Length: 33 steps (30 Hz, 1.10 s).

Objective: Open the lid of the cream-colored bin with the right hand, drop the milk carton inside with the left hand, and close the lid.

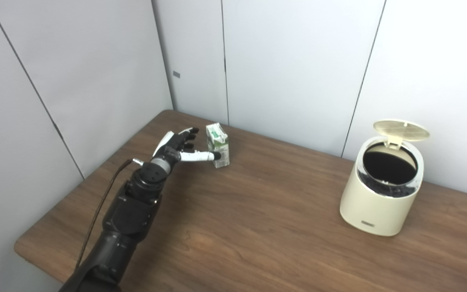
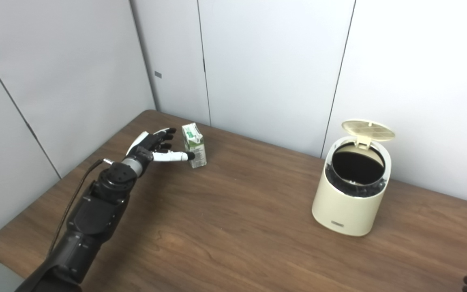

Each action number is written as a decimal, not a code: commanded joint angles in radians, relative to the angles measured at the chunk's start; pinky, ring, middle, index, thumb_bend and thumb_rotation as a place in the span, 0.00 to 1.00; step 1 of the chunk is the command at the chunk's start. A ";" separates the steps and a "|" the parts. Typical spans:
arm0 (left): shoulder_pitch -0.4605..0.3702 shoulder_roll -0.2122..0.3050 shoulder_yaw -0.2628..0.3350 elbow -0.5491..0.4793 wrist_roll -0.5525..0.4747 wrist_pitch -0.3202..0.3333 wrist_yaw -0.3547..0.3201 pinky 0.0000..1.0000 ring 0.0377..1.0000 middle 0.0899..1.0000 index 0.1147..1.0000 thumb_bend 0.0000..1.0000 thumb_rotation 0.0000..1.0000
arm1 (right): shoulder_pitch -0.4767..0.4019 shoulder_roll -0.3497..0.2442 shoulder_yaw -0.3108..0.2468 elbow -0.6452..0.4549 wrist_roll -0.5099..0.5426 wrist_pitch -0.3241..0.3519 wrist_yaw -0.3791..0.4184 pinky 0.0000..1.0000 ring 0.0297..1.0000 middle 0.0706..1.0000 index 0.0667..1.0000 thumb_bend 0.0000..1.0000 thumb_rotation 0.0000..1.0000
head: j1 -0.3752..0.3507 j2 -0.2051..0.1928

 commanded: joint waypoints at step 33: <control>-0.116 -0.096 -0.057 0.090 0.071 -0.056 0.118 0.67 0.75 0.76 0.77 0.97 0.15 | 0.015 0.006 0.004 -0.039 0.017 -0.004 0.000 0.37 0.53 0.56 0.51 0.66 0.72 | -0.042 0.007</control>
